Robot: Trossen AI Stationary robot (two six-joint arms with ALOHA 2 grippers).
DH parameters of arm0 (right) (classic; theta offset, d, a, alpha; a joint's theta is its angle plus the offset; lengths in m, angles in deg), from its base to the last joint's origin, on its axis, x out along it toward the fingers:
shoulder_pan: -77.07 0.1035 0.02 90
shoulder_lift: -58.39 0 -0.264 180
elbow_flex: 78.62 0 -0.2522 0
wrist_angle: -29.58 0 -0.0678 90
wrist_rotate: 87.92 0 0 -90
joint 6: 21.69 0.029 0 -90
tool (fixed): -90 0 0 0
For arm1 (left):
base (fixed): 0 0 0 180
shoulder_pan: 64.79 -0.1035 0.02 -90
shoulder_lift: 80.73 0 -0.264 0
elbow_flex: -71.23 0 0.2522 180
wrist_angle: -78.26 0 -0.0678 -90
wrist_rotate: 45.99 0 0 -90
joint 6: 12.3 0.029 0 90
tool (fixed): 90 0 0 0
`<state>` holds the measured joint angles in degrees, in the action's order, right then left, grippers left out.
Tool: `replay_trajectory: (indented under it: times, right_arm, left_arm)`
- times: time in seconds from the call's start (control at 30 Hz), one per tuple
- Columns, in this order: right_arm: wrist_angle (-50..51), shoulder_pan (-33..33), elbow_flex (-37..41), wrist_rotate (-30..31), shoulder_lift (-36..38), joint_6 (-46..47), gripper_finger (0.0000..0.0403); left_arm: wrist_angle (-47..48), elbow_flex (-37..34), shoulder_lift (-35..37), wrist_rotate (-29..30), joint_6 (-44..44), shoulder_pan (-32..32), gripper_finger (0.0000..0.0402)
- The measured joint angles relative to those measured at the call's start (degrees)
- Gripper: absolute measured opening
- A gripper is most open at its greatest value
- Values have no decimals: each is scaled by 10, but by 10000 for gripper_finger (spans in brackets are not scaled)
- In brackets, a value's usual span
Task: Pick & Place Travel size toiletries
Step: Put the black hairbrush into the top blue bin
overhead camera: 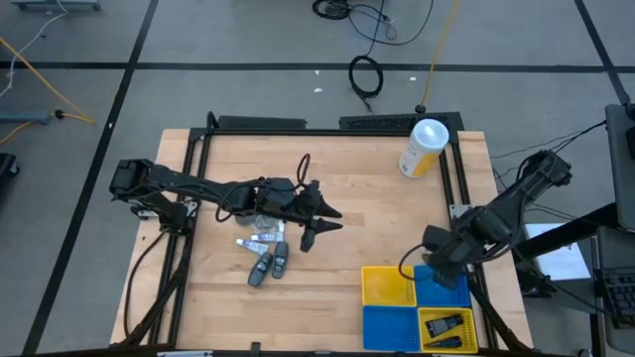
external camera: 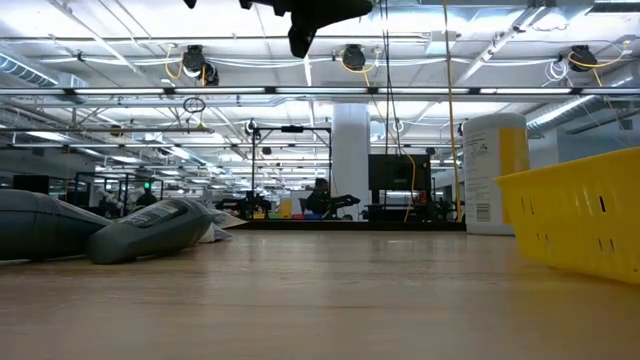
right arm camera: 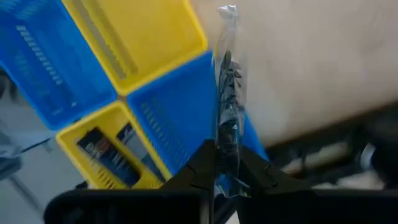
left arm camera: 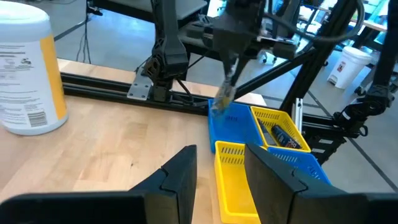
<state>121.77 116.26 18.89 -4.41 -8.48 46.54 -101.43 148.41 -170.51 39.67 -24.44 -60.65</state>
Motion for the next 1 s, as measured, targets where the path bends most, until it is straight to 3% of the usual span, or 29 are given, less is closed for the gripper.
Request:
replay_trajectory:
  times: [0.27, 0.57, 1.0]
  right_arm:
    - [9, 3, 0, -86, -24, 60, 19]
    - [14, 3, 0, -118, -57, 75, 19]
    - [44, 3, 0, -118, -81, 61, 28]
  left_arm:
    - [-1, 0, 0, 3, 0, 0, 134]
    - [-1, 0, 0, 3, 0, 0, 134]
    - [1, 0, 0, 3, 0, 0, 134]
